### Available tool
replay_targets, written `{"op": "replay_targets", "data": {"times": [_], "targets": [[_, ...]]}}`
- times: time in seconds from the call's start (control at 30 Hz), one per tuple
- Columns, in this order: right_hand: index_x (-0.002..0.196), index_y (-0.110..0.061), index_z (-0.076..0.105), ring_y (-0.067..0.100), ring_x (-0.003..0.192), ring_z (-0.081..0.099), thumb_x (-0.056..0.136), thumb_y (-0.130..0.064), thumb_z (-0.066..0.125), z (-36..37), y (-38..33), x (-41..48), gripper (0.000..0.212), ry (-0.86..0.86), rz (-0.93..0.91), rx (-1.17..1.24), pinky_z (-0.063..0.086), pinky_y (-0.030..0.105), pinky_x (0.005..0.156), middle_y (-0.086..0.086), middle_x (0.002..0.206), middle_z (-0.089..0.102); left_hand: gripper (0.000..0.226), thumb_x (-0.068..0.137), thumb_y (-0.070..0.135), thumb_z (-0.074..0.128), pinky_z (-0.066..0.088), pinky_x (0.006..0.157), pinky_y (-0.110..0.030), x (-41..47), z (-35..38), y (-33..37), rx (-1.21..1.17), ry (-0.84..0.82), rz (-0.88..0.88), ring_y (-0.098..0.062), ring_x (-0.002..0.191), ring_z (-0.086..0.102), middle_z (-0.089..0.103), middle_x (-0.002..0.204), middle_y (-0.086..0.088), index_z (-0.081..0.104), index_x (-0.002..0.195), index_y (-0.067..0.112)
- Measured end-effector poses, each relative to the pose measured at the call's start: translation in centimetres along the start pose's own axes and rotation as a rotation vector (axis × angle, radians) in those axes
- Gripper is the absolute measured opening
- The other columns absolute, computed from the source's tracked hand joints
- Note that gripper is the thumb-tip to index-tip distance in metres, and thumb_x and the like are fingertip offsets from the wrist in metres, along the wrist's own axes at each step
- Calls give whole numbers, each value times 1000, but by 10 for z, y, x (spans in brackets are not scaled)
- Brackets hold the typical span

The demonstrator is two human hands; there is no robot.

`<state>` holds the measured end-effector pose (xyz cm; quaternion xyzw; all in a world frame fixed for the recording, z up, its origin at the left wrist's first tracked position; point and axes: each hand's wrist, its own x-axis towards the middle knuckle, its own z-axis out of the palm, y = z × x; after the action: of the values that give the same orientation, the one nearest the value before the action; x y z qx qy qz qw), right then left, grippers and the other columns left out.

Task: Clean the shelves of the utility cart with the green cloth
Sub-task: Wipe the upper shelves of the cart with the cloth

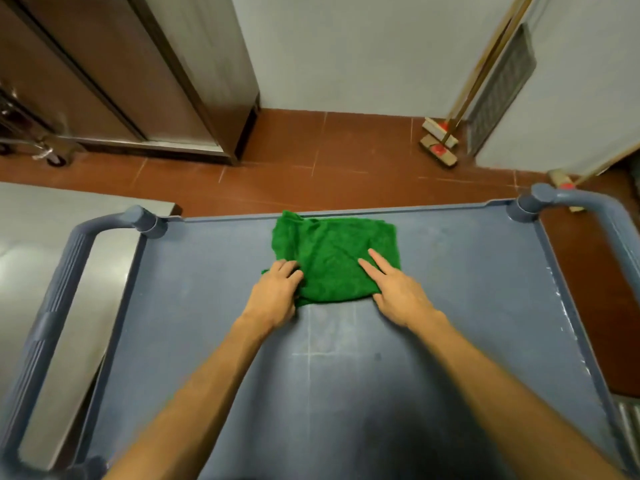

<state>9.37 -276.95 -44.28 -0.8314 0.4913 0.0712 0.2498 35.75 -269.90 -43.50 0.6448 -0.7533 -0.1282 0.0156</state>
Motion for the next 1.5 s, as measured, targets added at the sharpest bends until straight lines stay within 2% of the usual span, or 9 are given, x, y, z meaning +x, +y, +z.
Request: {"op": "replay_targets", "data": {"times": [0.1, 0.23, 0.53, 0.7, 0.97, 1.13, 1.3, 1.4, 1.5], "targets": [[155, -32, 24, 32, 127, 49, 89, -15, 56, 9, 3, -1, 75, 66, -33, 30, 50, 41, 92, -8, 165, 4, 44, 61, 10, 47, 53, 87, -48, -1, 9, 4, -22, 11, -43, -41, 113, 54, 59, 126, -19, 62, 101, 3], [153, -34, 29, 31, 127, 49, 91, -14, 56, 9, 6, -3, 71, 72, -56, 72, 51, 42, 92, -10, 165, 9, 40, 59, 8, 50, 53, 91, -48, -4, 8, 6, -47, 38, -38, -43, 107, 57, 64, 122, -20, 63, 97, 2], [152, -36, 30, 29, 129, 47, 94, -14, 54, 22, 2, -41, 67, 69, -30, 91, 50, 40, 94, -11, 164, 9, 30, 70, 8, 56, 52, 94, -47, -37, 15, 25, -107, 77, -63, -41, 112, 55, 64, 124, -17, 64, 98, 3], [152, -37, 30, 27, 133, 45, 94, -14, 53, 33, -3, -73, 66, 56, -4, 114, 49, 37, 96, -13, 164, 9, 25, 73, 4, 66, 51, 95, -47, -63, 26, 36, -129, 70, -52, -39, 114, 54, 64, 125, -15, 64, 98, 5], [151, -37, 32, 25, 133, 44, 93, -9, 50, 60, -16, -140, 66, 50, 30, 107, 50, 35, 92, -13, 164, 9, 24, 77, 6, 67, 48, 97, -46, -120, 42, 60, -137, 61, -24, -35, 117, 51, 62, 127, -11, 63, 101, 6], [144, -42, 44, 26, 128, 47, 89, 0, 44, 78, -24, -178, 69, 53, 40, 89, 51, 35, 90, -13, 163, 12, 22, 80, 4, 66, 46, 100, -44, -161, 50, 79, -160, 83, -20, -34, 120, 50, 62, 131, -11, 63, 102, 5], [141, -46, 46, 21, 133, 42, 87, 4, 41, 92, -31, -211, 74, 36, 72, 86, 50, 29, 84, -17, 163, 13, 22, 83, 4, 63, 48, 97, -44, -193, 56, 95, -198, 46, -48, -29, 126, 45, 62, 131, -7, 63, 105, 7], [141, -45, 47, 21, 137, 41, 87, 2, 42, 96, -36, -229, 71, 14, 78, 40, 52, 33, 90, -15, 163, 15, 28, 84, 8, 60, 50, 94, -46, -208, 59, 99, -254, -13, -119, -27, 125, 46, 58, 128, -9, 60, 112, 11], [143, -36, 47, 23, 138, 41, 89, -1, 42, 96, -43, -244, 65, -22, 93, 10, 46, 37, 102, -12, 162, 20, 30, 88, 10, 57, 50, 93, -46, -220, 61, 103, -264, -41, -158, -33, 117, 52, 55, 124, -13, 56, 118, 12]]}}
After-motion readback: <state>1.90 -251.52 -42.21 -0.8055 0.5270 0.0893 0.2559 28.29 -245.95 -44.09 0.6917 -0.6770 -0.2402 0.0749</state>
